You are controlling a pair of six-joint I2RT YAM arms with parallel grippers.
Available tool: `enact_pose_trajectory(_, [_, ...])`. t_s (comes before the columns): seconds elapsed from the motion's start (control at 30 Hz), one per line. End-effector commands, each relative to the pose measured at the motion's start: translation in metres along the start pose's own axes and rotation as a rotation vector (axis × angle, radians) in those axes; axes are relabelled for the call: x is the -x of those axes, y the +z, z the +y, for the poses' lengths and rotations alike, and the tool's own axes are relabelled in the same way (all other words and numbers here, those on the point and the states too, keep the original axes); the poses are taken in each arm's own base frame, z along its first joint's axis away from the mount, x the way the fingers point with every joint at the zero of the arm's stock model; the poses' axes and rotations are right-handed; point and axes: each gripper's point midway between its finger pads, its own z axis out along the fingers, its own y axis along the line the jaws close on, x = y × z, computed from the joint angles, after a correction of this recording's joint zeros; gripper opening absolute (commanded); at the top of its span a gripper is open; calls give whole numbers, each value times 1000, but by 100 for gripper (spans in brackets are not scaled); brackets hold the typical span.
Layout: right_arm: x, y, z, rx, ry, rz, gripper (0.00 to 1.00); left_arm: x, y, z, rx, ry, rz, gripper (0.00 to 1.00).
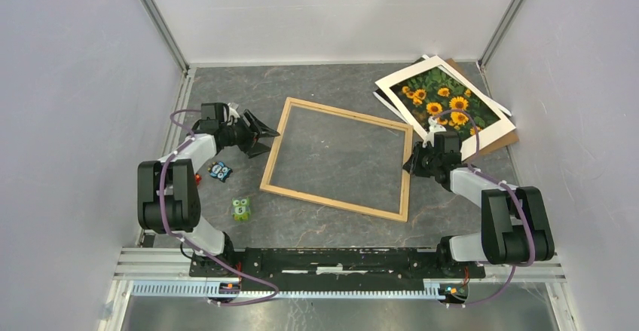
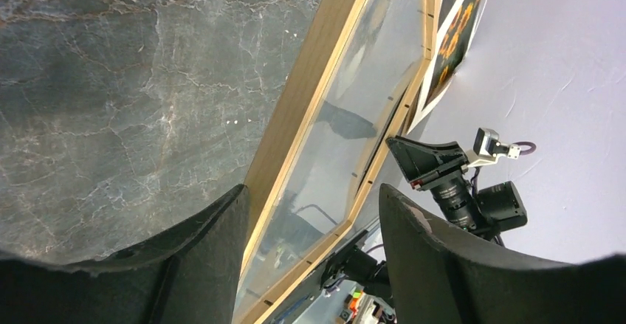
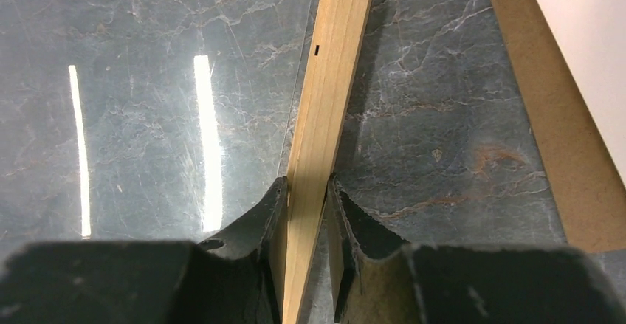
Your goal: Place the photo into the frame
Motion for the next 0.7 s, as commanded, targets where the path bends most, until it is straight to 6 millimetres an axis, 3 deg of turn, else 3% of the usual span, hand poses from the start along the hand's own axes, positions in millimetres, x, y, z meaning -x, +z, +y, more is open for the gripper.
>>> enact_pose_trajectory(0.0, [-63,-4,25,165,45,206,0,-40,-12,-34,-104,-11,192,65])
enact_pose_trajectory(0.2, [-48,-9,27,152,55,162,0,-20,7,9,106,-9,134,68])
enact_pose_trajectory(0.4, [-49,-8,28,137,92,164,0,2,29,48,249,-39,75,68])
enact_pose_trajectory(0.53, [-43,-9,27,121,105,139,0,8,42,51,245,-68,92,67])
enact_pose_trajectory(0.67, [-35,-13,27,104,119,119,0,22,30,58,361,13,50,78])
